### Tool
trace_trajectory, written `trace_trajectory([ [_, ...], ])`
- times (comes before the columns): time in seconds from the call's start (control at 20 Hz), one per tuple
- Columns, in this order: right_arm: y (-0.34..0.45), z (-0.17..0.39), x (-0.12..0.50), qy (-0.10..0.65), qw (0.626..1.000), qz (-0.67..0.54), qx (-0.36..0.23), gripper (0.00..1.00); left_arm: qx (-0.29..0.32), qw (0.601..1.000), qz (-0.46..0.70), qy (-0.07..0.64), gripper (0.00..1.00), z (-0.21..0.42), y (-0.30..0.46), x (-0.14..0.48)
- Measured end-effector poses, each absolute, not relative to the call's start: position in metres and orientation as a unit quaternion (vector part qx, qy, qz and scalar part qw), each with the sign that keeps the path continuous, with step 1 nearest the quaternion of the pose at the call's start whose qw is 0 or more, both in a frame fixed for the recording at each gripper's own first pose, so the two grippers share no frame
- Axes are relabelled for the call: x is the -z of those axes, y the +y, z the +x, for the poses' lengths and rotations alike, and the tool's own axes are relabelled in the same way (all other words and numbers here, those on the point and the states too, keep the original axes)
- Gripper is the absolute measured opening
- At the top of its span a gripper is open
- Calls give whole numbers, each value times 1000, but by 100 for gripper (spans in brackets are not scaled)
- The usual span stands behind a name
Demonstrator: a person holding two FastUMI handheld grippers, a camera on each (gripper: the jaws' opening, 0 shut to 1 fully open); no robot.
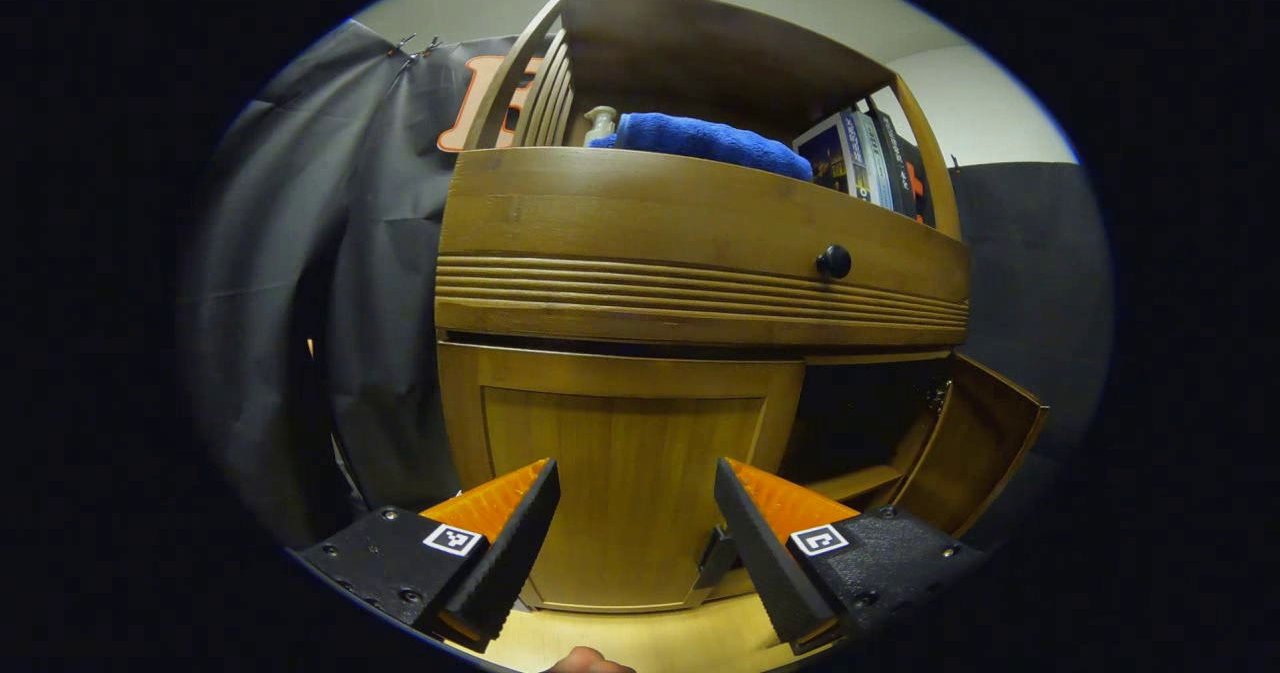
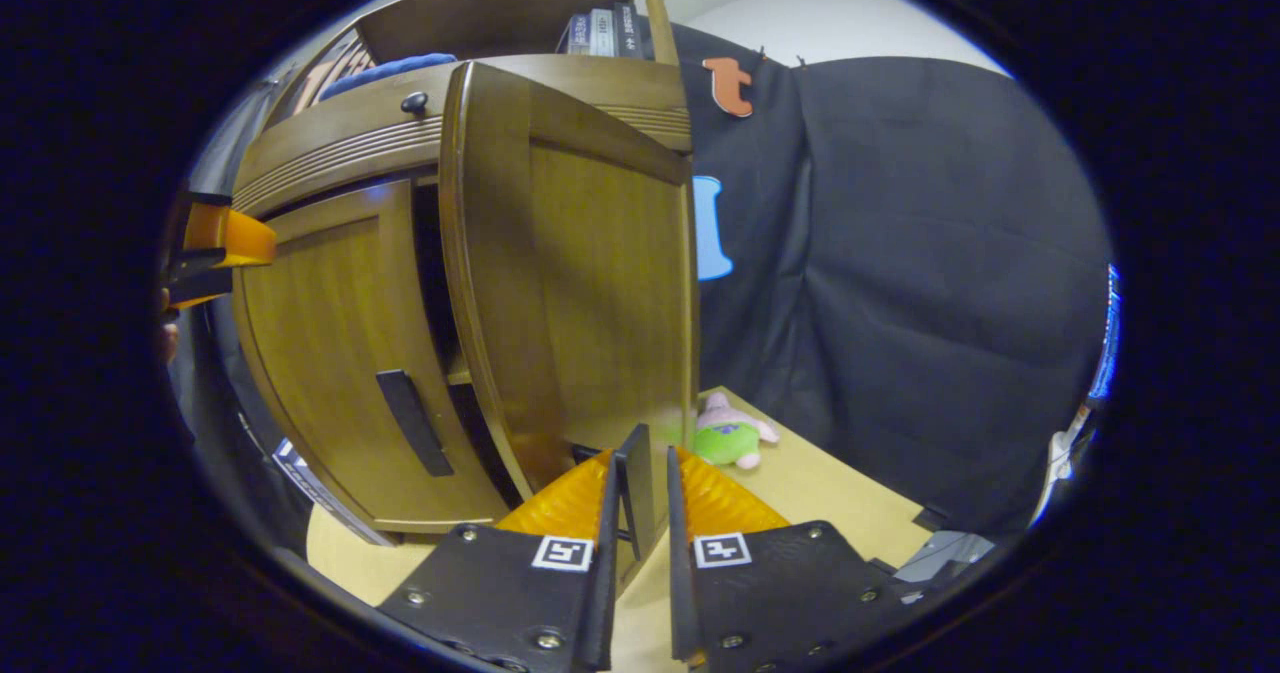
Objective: Open the right door of the double-door shoe cabinet with the right hand, and open the left door with the left hand.
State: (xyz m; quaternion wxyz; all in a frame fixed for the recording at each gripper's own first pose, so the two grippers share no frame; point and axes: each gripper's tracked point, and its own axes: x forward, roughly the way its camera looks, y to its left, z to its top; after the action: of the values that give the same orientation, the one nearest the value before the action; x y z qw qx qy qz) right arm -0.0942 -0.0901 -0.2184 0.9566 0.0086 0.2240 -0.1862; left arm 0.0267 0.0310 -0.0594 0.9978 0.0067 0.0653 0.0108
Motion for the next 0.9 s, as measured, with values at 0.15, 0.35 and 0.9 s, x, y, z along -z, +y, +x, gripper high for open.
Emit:
trace_trajectory([
  [0.15,-120,-110,213,220,950,-13,220,23,3,998,8,62,96,30,16,60],
  [0.35,-165,-126,210,217,945,-5,246,22,25,998,0,60,96,34,-12,62],
  [0.9,-222,-128,207,226,962,8,152,3,-27,997,-21,76,93,41,-42,92],
])
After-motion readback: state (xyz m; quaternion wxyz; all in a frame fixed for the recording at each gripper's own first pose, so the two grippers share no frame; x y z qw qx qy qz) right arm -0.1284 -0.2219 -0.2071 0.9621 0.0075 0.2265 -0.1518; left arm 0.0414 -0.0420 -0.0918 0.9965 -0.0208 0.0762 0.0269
